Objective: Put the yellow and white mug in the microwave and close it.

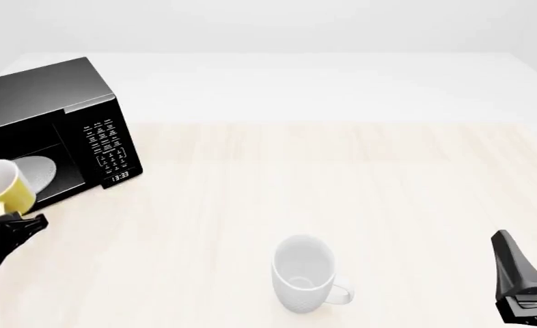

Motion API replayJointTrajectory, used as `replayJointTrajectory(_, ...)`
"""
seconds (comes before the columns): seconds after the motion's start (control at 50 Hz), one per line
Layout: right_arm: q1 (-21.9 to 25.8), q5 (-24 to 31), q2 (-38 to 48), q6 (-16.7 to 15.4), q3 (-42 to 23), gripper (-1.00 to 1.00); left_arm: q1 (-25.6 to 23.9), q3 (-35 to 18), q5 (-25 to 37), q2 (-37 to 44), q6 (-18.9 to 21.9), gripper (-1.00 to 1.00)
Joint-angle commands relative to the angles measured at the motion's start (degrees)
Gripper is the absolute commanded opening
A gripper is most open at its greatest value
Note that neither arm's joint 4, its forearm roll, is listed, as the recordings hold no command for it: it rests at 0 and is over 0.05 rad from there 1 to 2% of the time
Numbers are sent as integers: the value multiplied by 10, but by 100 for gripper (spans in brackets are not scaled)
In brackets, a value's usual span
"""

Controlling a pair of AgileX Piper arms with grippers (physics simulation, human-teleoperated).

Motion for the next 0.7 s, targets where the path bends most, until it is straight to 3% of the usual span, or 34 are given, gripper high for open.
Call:
replayJointTrajectory(0.02, 0, 0, 0, 0, 0, 100, 0, -27, 8, 11, -3, -100)
replayJointTrajectory(0.7, 0, 0, 0, 0, 0, 100, 11, -114, 31, 58, -22, -100)
